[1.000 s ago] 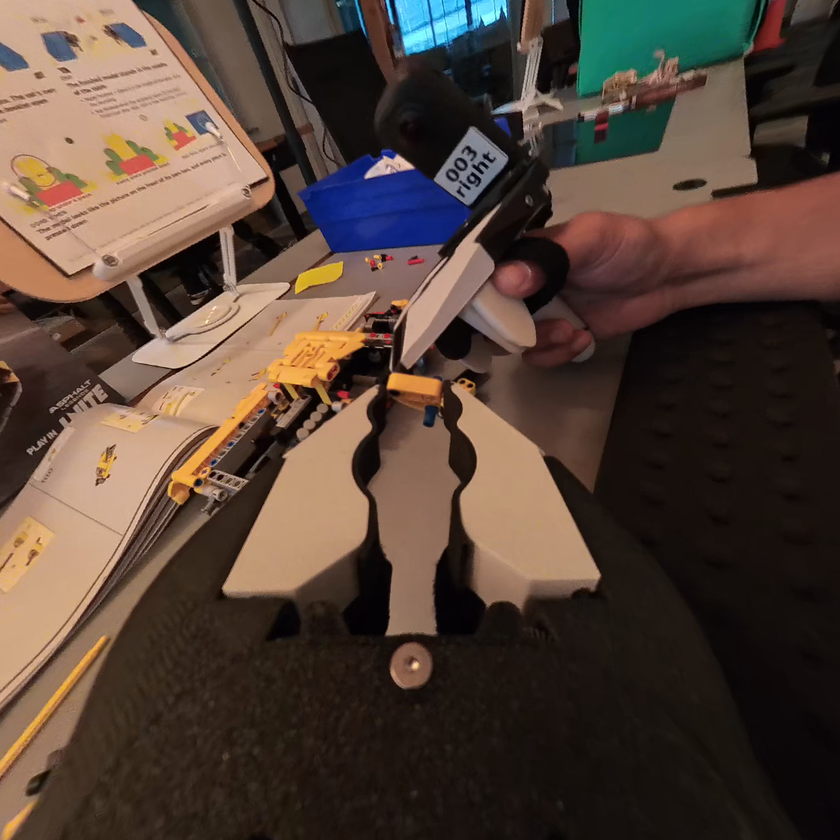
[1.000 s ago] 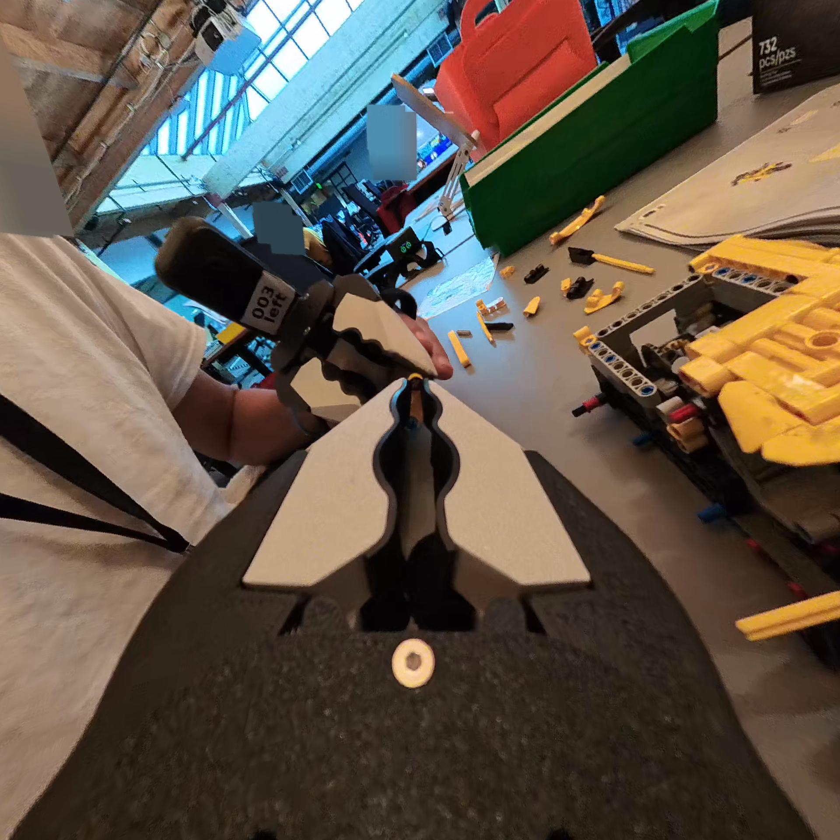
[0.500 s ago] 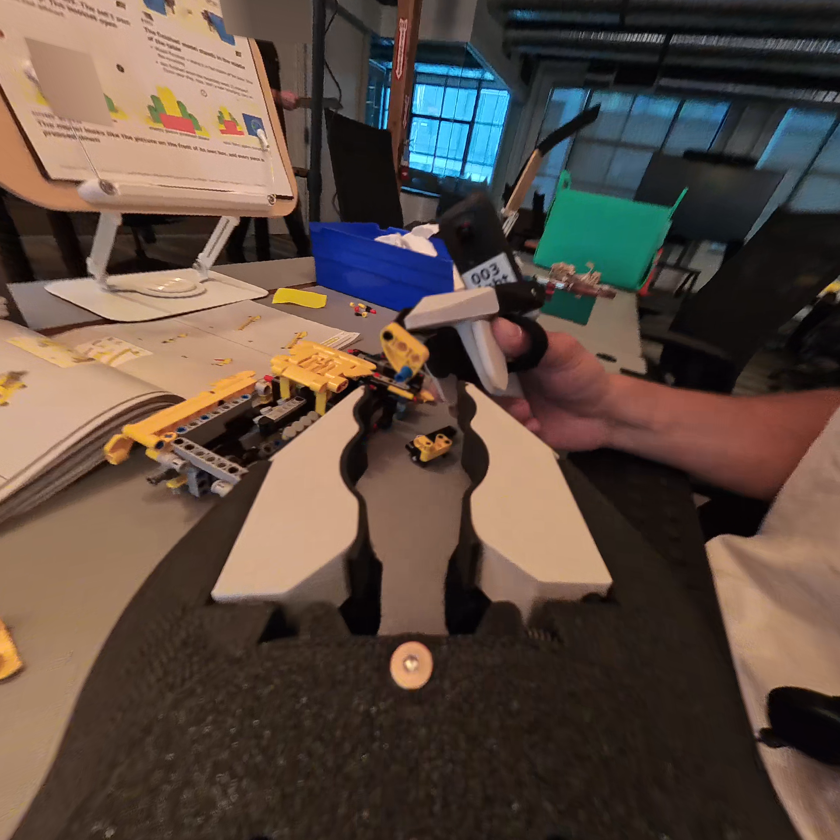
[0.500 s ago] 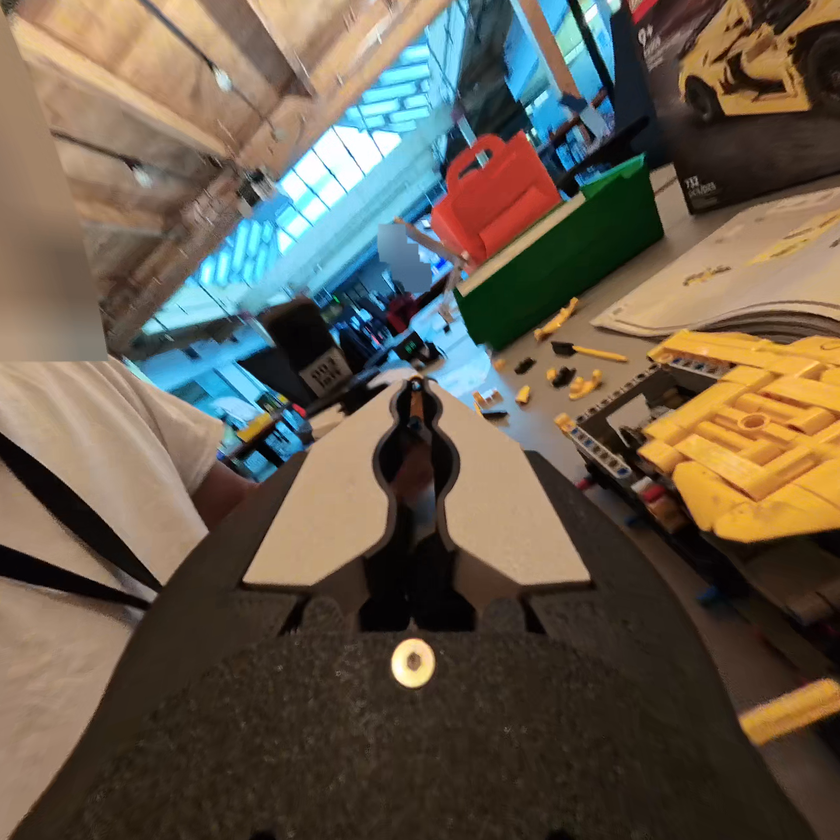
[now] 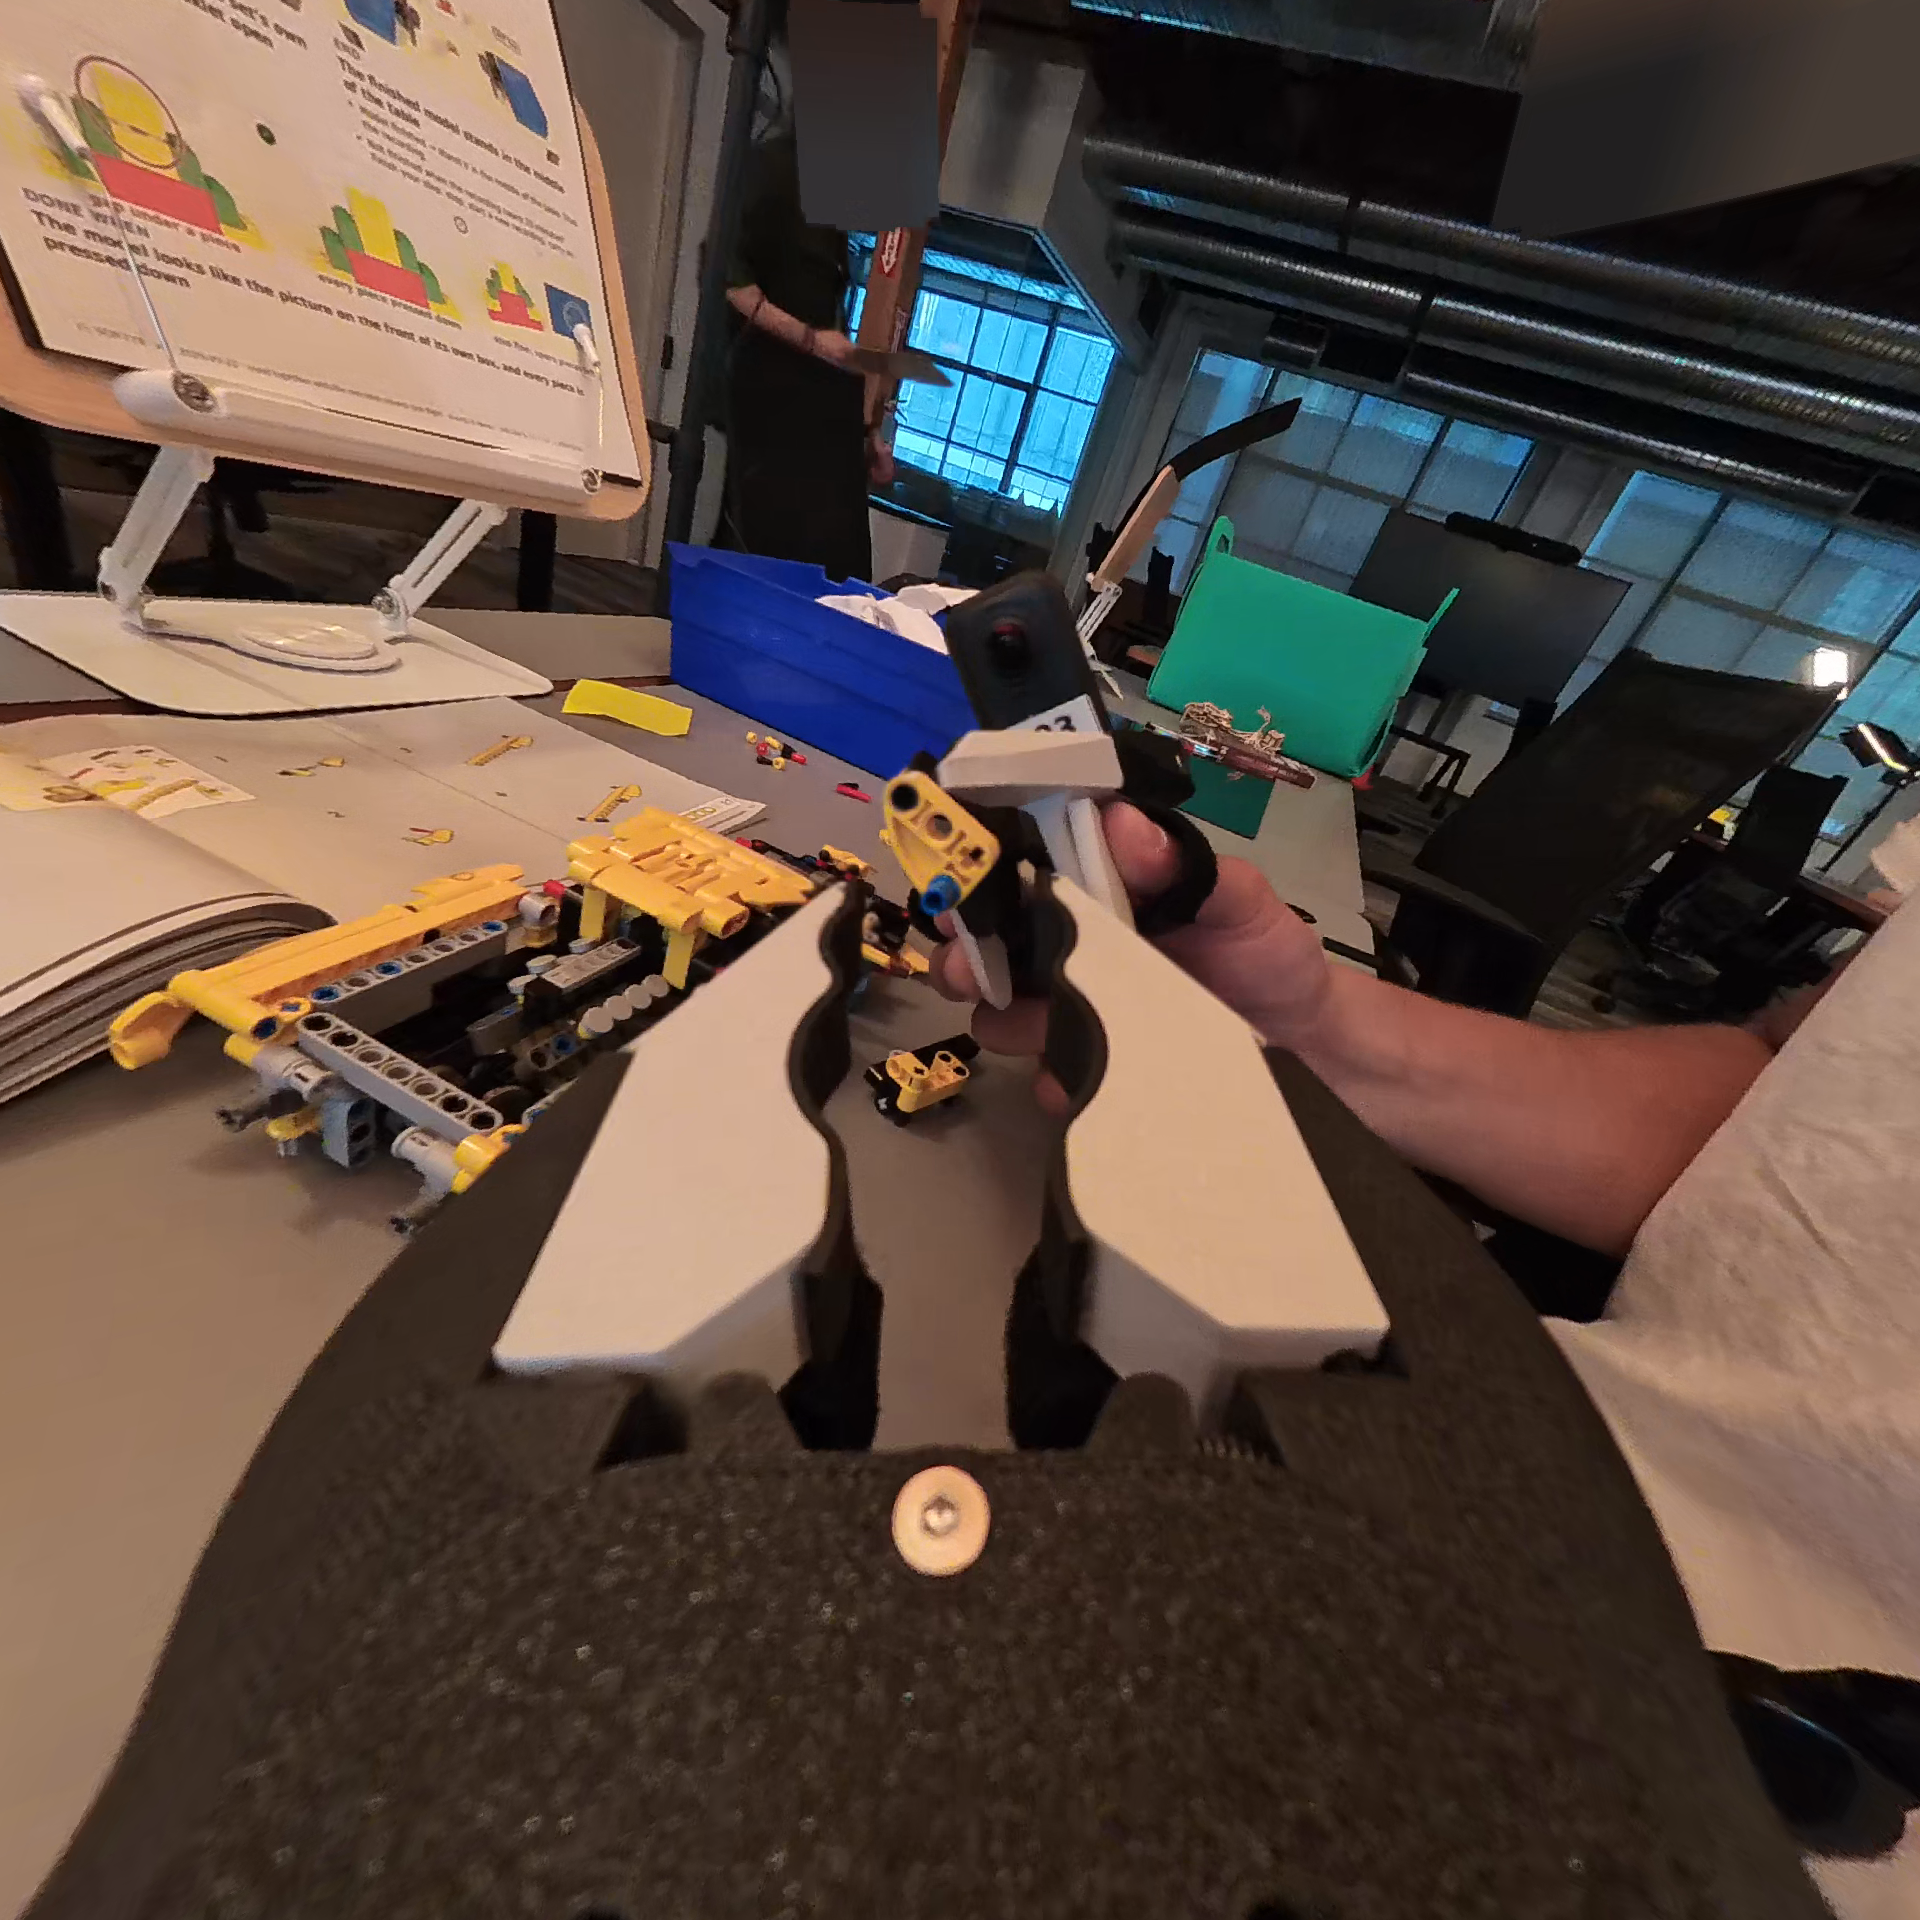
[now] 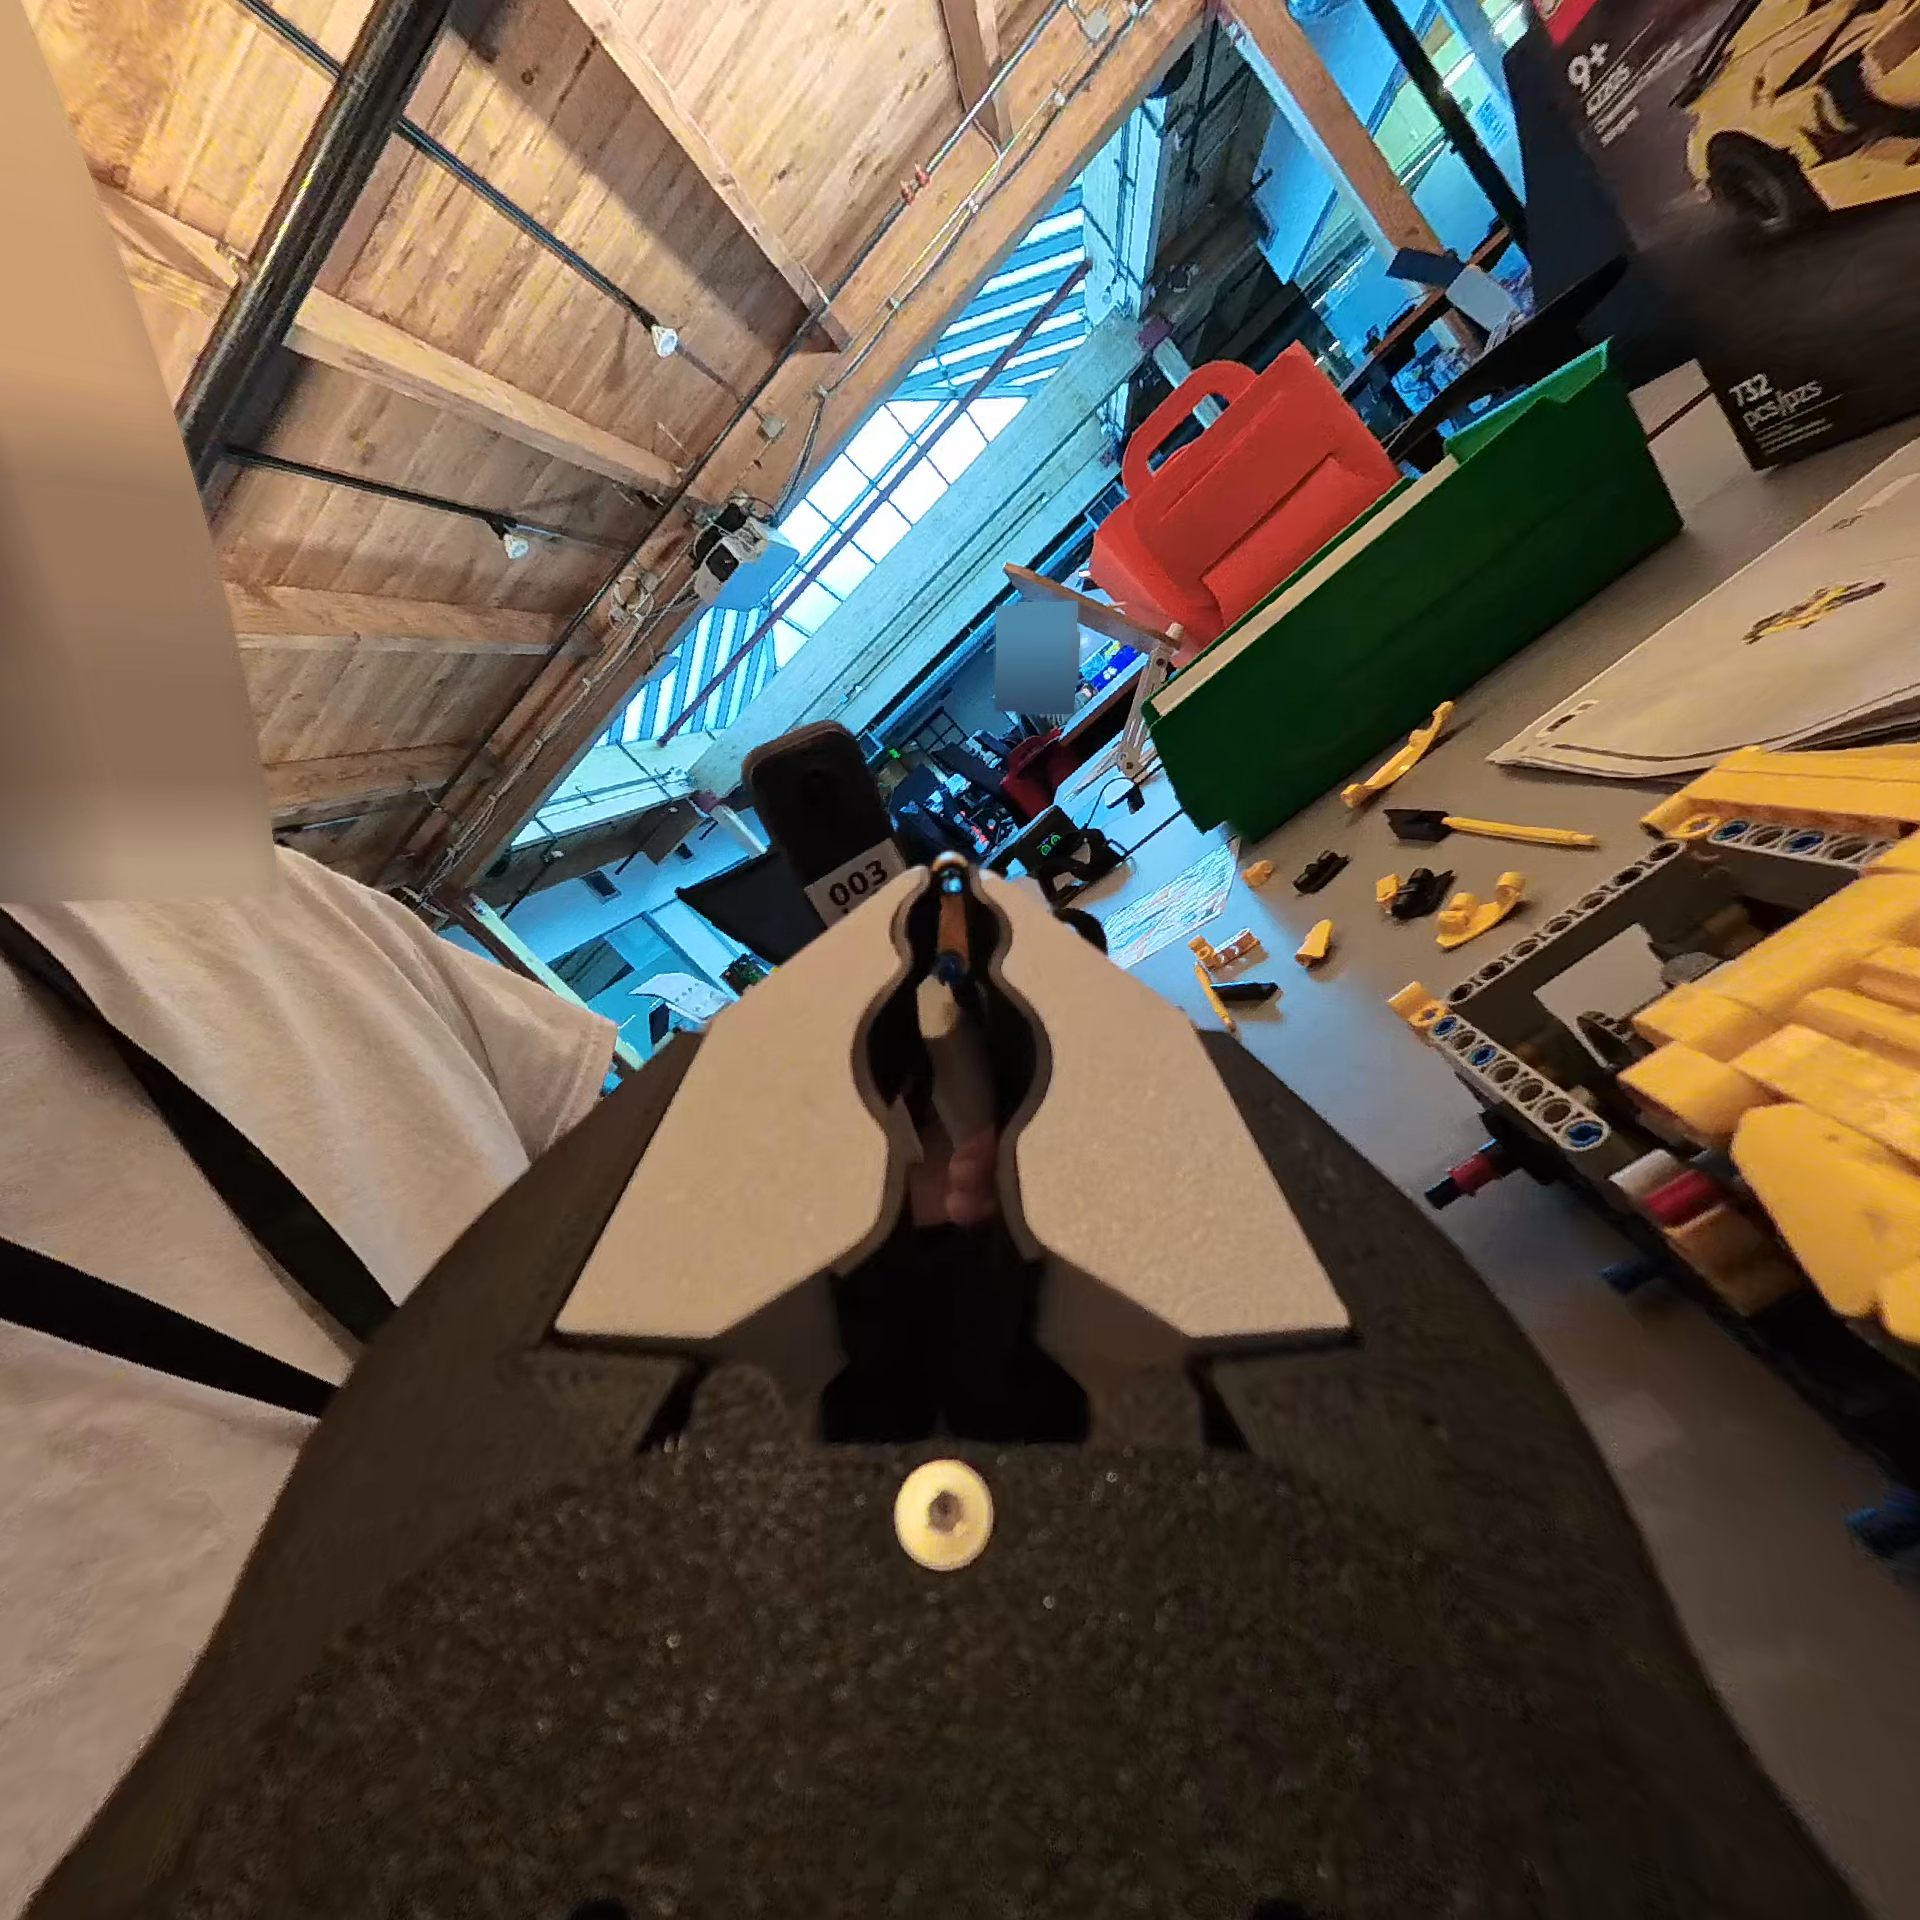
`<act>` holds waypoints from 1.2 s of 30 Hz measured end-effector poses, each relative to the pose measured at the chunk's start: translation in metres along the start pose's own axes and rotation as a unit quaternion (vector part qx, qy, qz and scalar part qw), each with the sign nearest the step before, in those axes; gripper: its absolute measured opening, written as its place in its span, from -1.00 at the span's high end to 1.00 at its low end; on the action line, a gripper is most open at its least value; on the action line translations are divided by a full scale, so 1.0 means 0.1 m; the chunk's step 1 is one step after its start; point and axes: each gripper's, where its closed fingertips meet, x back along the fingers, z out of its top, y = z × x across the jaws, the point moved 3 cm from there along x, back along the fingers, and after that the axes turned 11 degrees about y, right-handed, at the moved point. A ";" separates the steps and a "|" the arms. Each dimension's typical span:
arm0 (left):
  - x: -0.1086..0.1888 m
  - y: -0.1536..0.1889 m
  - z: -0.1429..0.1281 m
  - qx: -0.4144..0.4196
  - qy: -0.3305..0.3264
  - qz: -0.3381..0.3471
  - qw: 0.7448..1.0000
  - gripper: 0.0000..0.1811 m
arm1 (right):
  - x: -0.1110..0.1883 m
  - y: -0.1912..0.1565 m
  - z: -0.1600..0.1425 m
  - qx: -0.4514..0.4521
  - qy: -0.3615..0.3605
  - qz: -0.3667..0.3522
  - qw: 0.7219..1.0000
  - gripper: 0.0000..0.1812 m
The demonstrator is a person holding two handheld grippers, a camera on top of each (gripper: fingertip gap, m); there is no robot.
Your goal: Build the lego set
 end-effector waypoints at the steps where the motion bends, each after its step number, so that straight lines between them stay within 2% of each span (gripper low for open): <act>1: 0.00 0.00 0.00 0.000 -0.002 -0.001 1.000 0.67 | 0.00 -0.01 -0.01 -0.002 -0.003 0.005 1.000 0.96; 4: 0.00 0.01 -0.03 0.004 -0.010 -0.006 1.000 0.82 | -0.01 -0.01 -0.05 0.011 -0.013 -0.001 1.000 0.96; 14: 0.02 0.03 -0.04 -0.050 -0.019 0.001 0.999 0.85 | 0.00 0.00 -0.07 -0.034 -0.014 0.016 0.999 0.96; 15: 0.02 0.04 -0.04 -0.054 -0.020 0.001 0.998 0.86 | 0.01 0.00 -0.07 -0.033 -0.018 0.015 0.999 0.97; 19: 0.03 0.01 -0.06 -0.055 -0.031 0.007 0.998 0.85 | 0.03 -0.02 -0.06 0.065 -0.037 -0.009 0.997 0.96; 23: 0.06 0.01 -0.03 -0.069 -0.021 0.011 0.997 0.85 | 0.06 0.00 -0.04 0.052 -0.037 -0.014 0.998 0.96; 30: 0.08 0.03 0.00 -0.045 -0.012 -0.004 0.999 0.86 | 0.11 -0.03 -0.01 0.027 -0.030 -0.003 0.999 0.97; 36: 0.08 0.06 0.01 -0.059 -0.012 -0.007 0.998 0.94 | 0.10 -0.05 -0.03 0.029 -0.038 -0.001 0.999 0.97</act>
